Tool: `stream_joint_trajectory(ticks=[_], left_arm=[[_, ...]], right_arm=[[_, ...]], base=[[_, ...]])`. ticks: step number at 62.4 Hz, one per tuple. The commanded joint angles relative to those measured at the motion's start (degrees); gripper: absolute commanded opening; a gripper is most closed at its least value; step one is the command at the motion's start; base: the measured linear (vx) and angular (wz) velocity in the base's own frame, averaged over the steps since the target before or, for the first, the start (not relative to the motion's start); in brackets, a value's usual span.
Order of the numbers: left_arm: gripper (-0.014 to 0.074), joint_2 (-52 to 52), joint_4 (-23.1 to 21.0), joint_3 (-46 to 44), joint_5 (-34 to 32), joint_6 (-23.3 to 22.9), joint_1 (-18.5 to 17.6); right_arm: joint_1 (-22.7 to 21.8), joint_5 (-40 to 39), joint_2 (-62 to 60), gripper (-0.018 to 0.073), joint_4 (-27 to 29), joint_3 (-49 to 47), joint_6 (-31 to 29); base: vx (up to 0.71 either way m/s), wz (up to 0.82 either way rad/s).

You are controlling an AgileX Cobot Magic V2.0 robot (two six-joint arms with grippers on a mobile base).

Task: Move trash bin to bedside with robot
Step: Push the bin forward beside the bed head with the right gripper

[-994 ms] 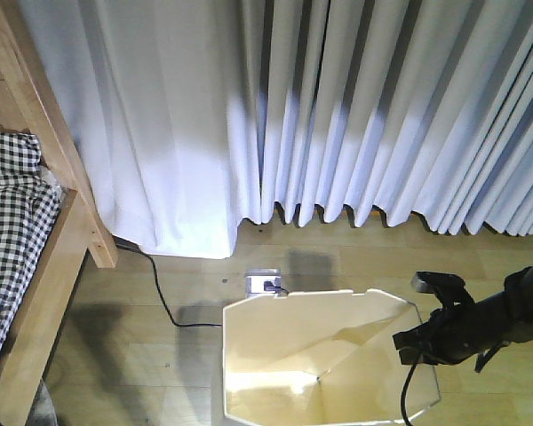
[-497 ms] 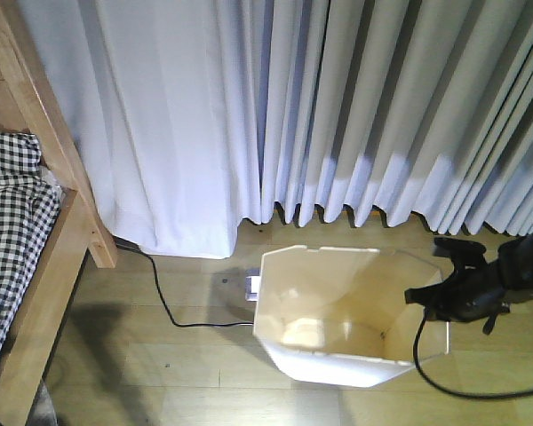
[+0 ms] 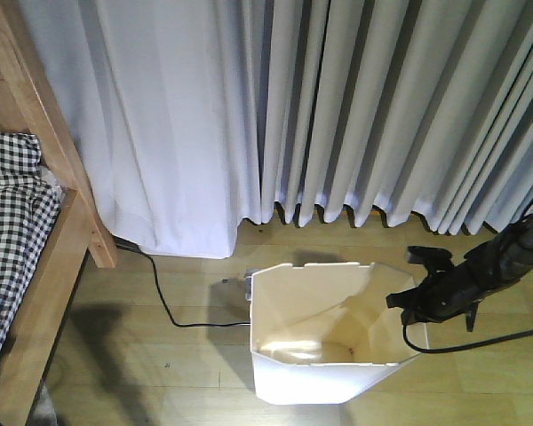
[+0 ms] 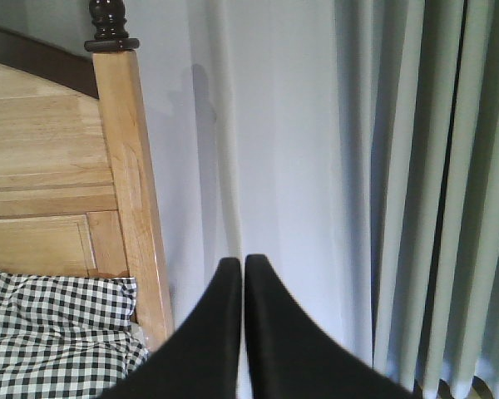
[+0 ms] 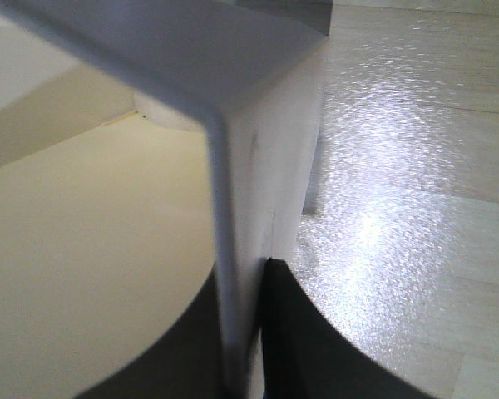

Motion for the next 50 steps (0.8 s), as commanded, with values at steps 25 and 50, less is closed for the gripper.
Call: stream_joint_trajectory(ticks=[25, 50], left_arm=[[-0.0006, -0.8, -0.5, 0.7, -4.3, -0.8, -0.4], [-0.0006, -0.8, -0.5, 0.7, -4.3, -0.8, -0.4]], right_arm=[[-0.2, 12.7, 11.1, 0.0002, -8.4, -23.9, 12.3], [-0.2, 16.1, 20.1, 0.0015, -22.8, -38.2, 28.2]], base=[[0.0, 0.0], [0.0, 0.0]])
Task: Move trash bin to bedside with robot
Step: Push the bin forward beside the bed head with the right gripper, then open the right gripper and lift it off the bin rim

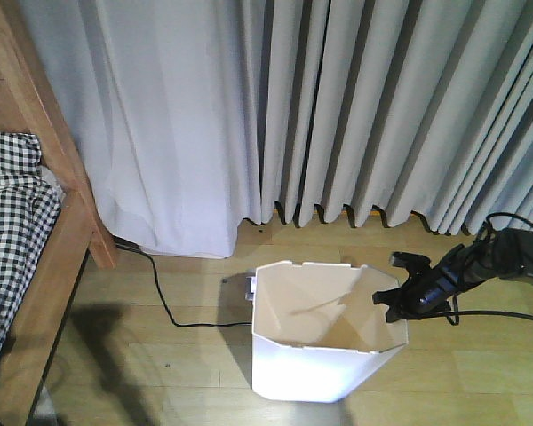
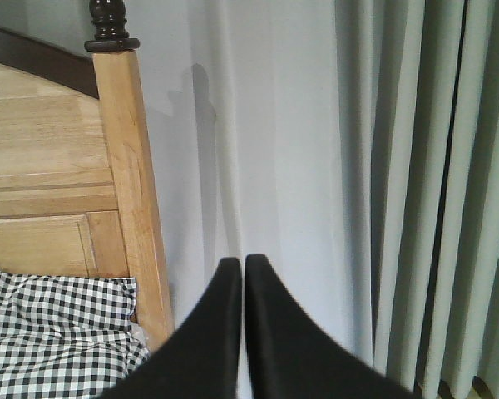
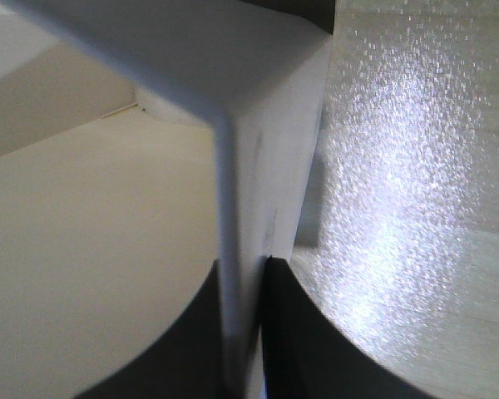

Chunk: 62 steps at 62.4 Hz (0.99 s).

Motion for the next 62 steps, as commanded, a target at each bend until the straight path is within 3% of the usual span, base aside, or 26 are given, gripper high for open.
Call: stream_joint_trajectory(ticks=[1, 38, 48, 62], left_arm=[[-0.0006, -0.8, -0.5, 0.7, -4.3, -0.8, -0.4], [-0.0006, -0.8, -0.5, 0.7, -4.3, -0.8, -0.4], [-0.0006, -0.8, -0.5, 0.7, -4.3, -0.8, -0.4], [-0.0006, -0.8, -0.5, 0.7, -4.3, -0.8, -0.4]], right_arm=[[-0.1, 6.1, -3.4, 0.0015, -0.3, -3.7, 1.5], [1.9, 5.7, 1.1, 0.0081, -1.4, -7.4, 1.5], [1.9, 5.9, 1.1, 0.0177, -1.5, -7.4, 1.7], [1.9, 5.7, 0.7, 0.0398, -1.9, -7.4, 1.7]], base=[[0.0, 0.0], [0.0, 0.0], [0.0, 0.0], [0.0, 0.0]])
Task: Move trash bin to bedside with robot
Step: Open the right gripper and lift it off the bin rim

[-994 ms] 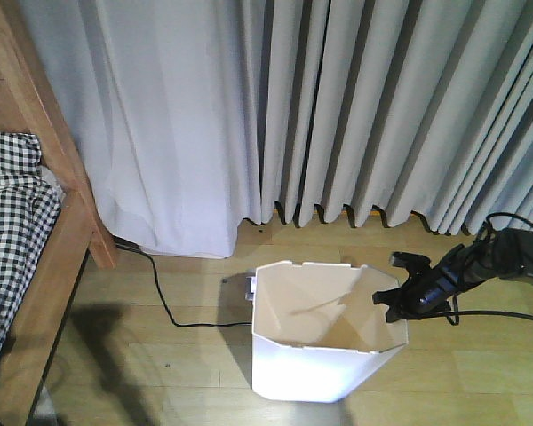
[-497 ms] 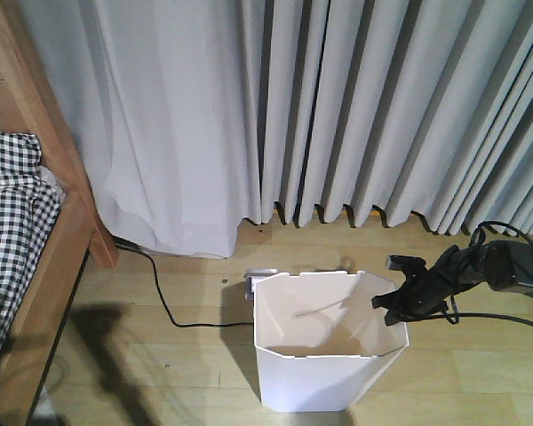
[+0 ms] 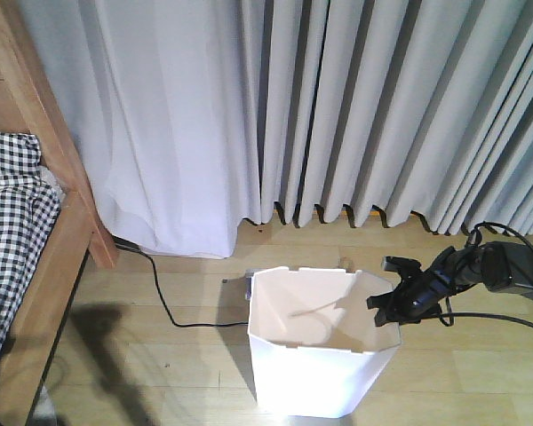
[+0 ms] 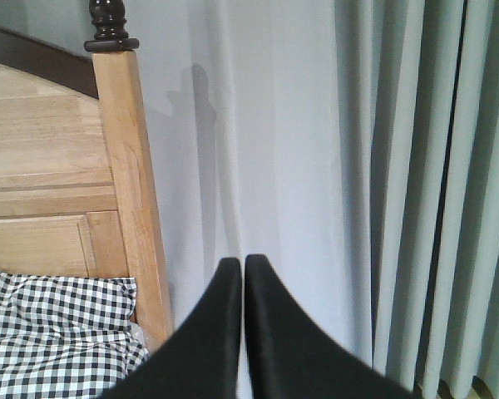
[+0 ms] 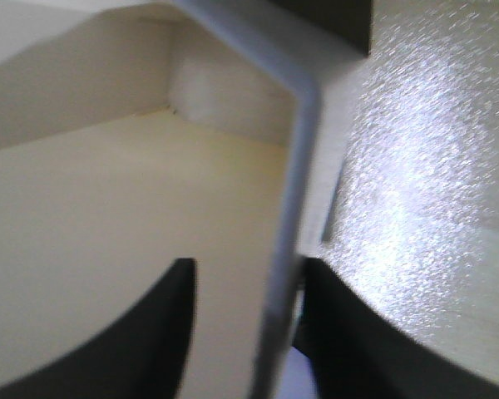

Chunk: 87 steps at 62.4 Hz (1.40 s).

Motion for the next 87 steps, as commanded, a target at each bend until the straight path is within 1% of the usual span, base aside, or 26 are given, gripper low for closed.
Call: stream_joint_trajectory(ticks=[1, 4, 8, 17, 23, 36, 41, 47, 53, 60, 64, 72, 87], left_arm=[[-0.0006, -0.8, -0.5, 0.7, -4.3, -0.8, -0.4], [-0.0006, -0.8, -0.5, 0.7, -4.3, -0.8, -0.4], [-0.0006, -0.8, -0.5, 0.7, -4.3, -0.8, -0.4], [-0.0006, -0.8, -0.5, 0.7, -4.3, -0.8, -0.4], [-0.0006, -0.8, -0.5, 0.7, -4.3, -0.8, -0.4], [-0.0006, -0.8, -0.5, 0.7, -4.3, -0.8, -0.4], [-0.0006, -0.8, -0.5, 0.7, -4.3, -0.8, -0.4], [-0.0006, -0.8, -0.5, 0.7, -4.3, -0.8, -0.4], [-0.0006, -0.8, -0.5, 0.7, -4.3, -0.8, -0.4], [-0.0006, -0.8, -0.5, 0.7, -4.3, -0.8, -0.4], [-0.0006, -0.8, -0.5, 0.7, -4.3, -0.8, -0.4], [-0.0006, -0.8, -0.5, 0.7, -4.3, -0.8, -0.4], [-0.0006, -0.8, -0.5, 0.7, -4.3, -0.8, -0.4]], right_arm=[[0.4, 1.0, -3.6, 0.041, 0.9, -0.8, -0.7], [0.4, 1.0, -3.6, 0.0445, 0.9, -0.8, -0.7], [0.4, 0.9, -3.6, 0.0466, 0.9, -0.8, -0.7], [0.4, 0.6, -3.6, 0.0459, 1.3, -0.8, -0.7], [0.7, -1.2, -3.6, 0.0456, 2.0, -0.7, -0.7], [0.0, -1.0, -6.6, 0.0456, 1.3, 0.9, 0.0], [0.0, -6.0, -10.0, 0.0456, 1.8, 5.7, -0.3], [0.1, -13.7, -14.8, 0.0456, 5.3, 13.3, -1.1], [0.1, -19.1, -20.0, 0.0456, 8.9, 20.8, -5.1], [0.1, -20.3, -25.3, 0.0456, 9.1, 27.8, -10.4], [0.1, -20.4, -29.4, 0.0456, 9.1, 32.1, -12.3], [0.1, -22.3, -37.9, 0.0456, 9.1, 39.9, -12.5], [0.1, -24.4, -58.6, 0.0456, 8.8, 54.4, -12.5]], base=[[0.0, 0.0], [0.0, 0.0], [0.0, 0.0], [0.0, 0.0], [0.0, 0.0], [0.0, 0.0], [0.0, 0.0], [0.0, 0.0], [0.0, 0.0], [0.0, 0.0], [0.0, 0.0], [0.0, 0.0], [0.0, 0.0]])
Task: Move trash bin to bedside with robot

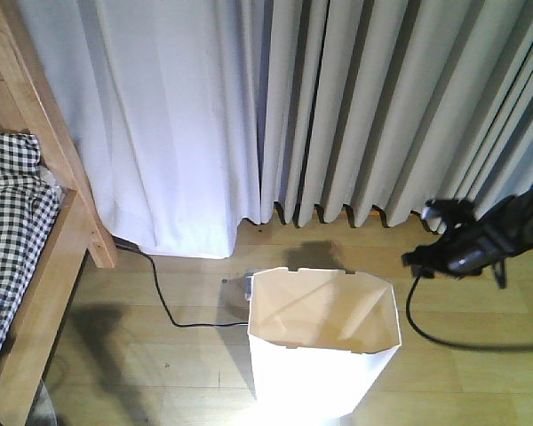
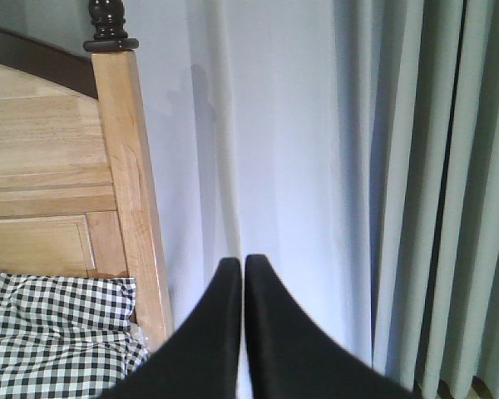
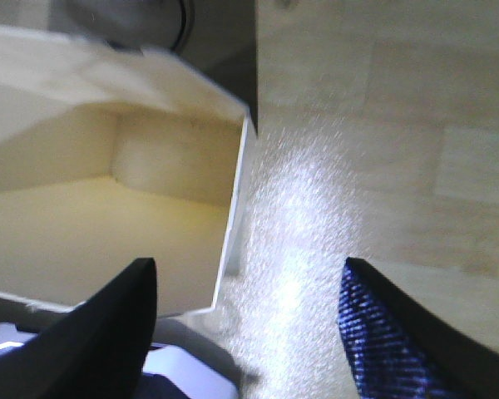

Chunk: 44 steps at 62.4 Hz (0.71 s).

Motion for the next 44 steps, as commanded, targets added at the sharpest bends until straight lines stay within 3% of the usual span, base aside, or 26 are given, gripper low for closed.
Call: stream_joint_trajectory(ticks=[1, 22, 44], left_arm=[[-0.0006, -0.8, -0.5, 0.7, -4.3, -0.8, -0.4], [-0.0006, -0.8, -0.5, 0.7, -4.3, -0.8, -0.4], [-0.0006, -0.8, -0.5, 0.7, -4.3, -0.8, -0.4]], right_arm=[[-0.2, -0.9, -11.1, 0.0456, 0.1, 4.4, -0.6], [-0.2, -0.8, -41.2, 0.0456, 0.1, 15.9, -0.6], [-0.2, 5.5, -68.5, 0.0456, 0.1, 19.9, -0.1]], base=[[0.0, 0.0], [0.0, 0.0], [0.0, 0.0]])
